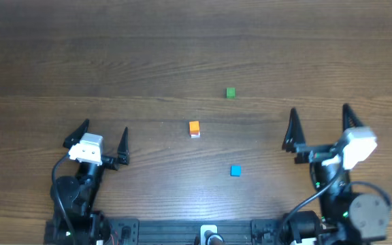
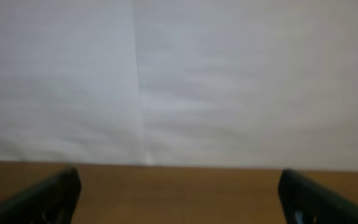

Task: Stack Cubes

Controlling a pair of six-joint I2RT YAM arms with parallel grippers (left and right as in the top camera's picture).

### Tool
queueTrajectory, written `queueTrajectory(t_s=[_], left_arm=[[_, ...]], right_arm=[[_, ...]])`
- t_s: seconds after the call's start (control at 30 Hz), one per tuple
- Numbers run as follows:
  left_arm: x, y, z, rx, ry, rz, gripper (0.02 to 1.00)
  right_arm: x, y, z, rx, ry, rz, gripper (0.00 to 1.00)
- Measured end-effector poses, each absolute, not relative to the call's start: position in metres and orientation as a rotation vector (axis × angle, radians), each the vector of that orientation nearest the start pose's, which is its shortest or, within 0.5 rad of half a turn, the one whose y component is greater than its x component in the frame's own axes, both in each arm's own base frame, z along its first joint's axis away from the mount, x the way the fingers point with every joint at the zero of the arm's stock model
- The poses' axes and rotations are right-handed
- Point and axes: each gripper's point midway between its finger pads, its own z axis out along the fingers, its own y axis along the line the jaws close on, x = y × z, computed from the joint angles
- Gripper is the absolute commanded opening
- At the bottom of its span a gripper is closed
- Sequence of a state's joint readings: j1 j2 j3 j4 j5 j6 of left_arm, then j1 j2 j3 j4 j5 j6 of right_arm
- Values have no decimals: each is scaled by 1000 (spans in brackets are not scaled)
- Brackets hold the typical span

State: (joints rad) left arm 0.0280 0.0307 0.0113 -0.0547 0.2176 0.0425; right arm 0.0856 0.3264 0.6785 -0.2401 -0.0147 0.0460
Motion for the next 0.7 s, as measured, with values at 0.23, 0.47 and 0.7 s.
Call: queueTrajectory(t_s=[0.23,0.47,0.7], left_arm=[[245,-30,158,178,1640,-125,1000],[245,-30,157,178,1643,-126,1000],[245,-30,157,178,1643,-126,1000]], right_arm=[[297,42,391,-121,1863,143,993],[376,91,312,-221,2300,198,993],[418,124,168,-209,2677,183,991]])
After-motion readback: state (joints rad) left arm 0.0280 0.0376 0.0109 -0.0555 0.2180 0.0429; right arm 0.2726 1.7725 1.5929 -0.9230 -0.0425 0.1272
